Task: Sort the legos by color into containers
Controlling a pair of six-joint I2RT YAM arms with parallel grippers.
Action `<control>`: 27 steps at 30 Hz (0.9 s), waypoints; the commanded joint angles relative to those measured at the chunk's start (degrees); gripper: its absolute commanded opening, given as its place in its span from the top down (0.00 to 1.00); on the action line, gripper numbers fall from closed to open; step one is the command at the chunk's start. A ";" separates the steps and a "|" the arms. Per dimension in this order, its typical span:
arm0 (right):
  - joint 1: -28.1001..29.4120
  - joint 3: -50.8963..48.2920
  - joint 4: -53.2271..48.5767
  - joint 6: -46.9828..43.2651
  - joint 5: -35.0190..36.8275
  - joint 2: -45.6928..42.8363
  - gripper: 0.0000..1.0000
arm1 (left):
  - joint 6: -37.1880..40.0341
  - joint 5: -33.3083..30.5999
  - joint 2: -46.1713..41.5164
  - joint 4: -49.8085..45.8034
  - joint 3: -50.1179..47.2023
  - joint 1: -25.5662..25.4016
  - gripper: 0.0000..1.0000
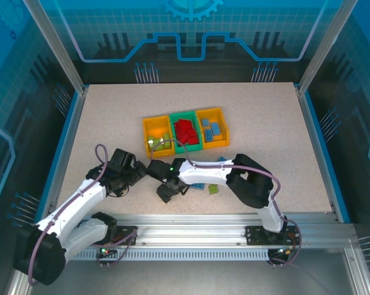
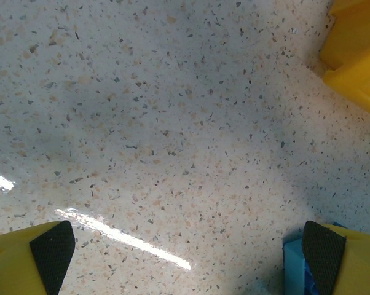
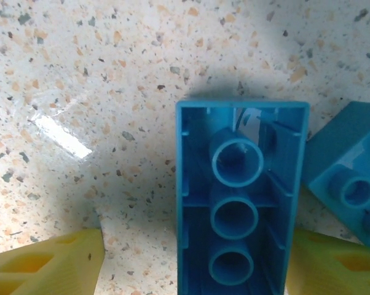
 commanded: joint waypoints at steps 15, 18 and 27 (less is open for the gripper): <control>-2.52 0.63 -0.55 -5.49 -2.69 -9.15 0.60 | 3.44 2.15 1.72 -1.53 1.08 0.63 0.01; -7.40 -0.86 -0.12 -5.91 -5.15 -13.21 0.61 | 3.38 3.49 2.47 -0.30 0.71 0.46 0.01; -24.25 -5.37 3.49 -8.80 -11.91 -21.62 0.63 | 3.13 2.60 4.45 0.30 1.41 -2.86 0.01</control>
